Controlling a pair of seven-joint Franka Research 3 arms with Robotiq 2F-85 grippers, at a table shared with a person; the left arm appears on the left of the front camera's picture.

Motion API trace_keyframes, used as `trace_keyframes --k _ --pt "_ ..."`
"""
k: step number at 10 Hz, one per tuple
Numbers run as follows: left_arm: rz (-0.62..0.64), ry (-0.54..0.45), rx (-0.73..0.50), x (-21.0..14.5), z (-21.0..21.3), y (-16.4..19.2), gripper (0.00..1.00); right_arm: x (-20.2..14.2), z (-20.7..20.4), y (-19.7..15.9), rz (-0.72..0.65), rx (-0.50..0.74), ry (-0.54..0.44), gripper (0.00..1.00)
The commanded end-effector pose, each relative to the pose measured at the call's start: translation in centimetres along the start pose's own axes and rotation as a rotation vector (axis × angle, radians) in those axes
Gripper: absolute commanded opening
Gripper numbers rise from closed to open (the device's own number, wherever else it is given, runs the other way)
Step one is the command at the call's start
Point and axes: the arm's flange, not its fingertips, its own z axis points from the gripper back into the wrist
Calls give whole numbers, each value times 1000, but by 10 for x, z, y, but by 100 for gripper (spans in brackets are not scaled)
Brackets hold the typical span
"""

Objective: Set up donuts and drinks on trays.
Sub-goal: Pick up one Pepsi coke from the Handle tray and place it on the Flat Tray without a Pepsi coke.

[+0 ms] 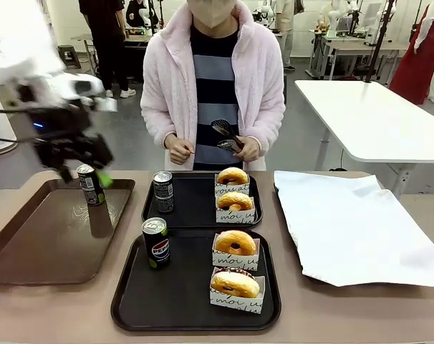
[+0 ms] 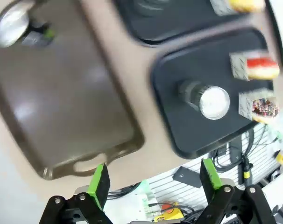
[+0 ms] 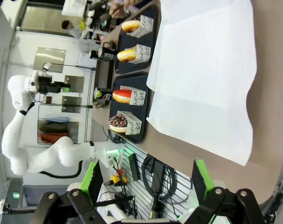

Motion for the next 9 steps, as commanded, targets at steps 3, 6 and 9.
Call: trace_keyframes --k 3,6,9 --pt "133 -40 152 -29 28 49 100 1 1 0 11 15 -9 100" --pt "122 -53 125 -20 39 59 100 1 1 0 11 15 -9 100" --pt "122 -53 125 -20 39 59 100 1 1 0 11 15 -9 100"
